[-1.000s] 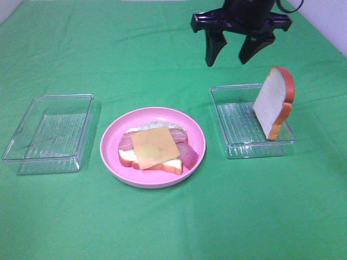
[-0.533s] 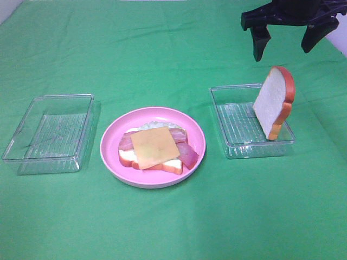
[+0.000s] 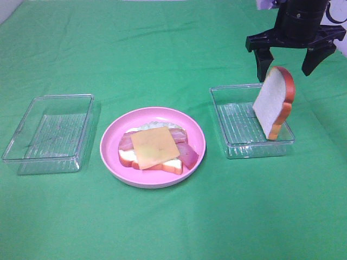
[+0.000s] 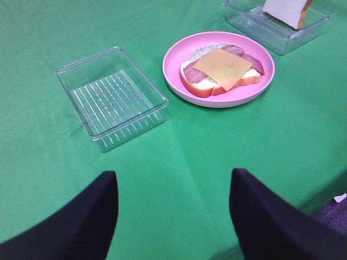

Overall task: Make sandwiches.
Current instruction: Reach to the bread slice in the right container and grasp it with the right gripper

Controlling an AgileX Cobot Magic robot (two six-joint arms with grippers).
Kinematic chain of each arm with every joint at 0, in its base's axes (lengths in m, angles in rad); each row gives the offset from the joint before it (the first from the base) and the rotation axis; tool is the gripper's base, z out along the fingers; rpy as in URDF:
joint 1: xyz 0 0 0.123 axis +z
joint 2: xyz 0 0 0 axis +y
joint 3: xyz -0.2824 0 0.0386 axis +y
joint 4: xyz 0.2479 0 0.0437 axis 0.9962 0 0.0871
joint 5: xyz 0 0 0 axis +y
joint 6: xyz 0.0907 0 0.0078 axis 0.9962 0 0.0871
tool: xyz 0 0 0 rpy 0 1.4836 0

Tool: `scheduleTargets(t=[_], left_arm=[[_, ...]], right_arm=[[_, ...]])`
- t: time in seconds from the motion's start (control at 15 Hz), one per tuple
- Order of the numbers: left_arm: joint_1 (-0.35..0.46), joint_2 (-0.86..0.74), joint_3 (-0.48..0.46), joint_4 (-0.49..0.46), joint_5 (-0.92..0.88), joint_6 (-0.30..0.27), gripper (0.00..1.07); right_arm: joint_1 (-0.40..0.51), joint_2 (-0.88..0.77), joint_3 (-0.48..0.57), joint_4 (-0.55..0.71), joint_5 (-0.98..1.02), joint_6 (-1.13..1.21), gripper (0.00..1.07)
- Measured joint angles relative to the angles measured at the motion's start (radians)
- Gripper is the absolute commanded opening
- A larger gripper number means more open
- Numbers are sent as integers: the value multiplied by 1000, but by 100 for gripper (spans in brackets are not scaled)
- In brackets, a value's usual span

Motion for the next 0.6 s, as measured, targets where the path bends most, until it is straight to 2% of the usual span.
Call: scheduleTargets(t=[0.13, 0.47, 0.6], left_arm=[[0, 0, 0, 0, 0, 0, 59], [0, 0, 0, 0, 0, 0, 59], [0, 0, 0, 0, 0, 0, 59]], right_arm=[[-1, 29, 0, -9, 1, -7, 79], [-1, 58, 0, -7, 0, -8, 51], [-1, 58, 0, -5, -3, -8, 31]])
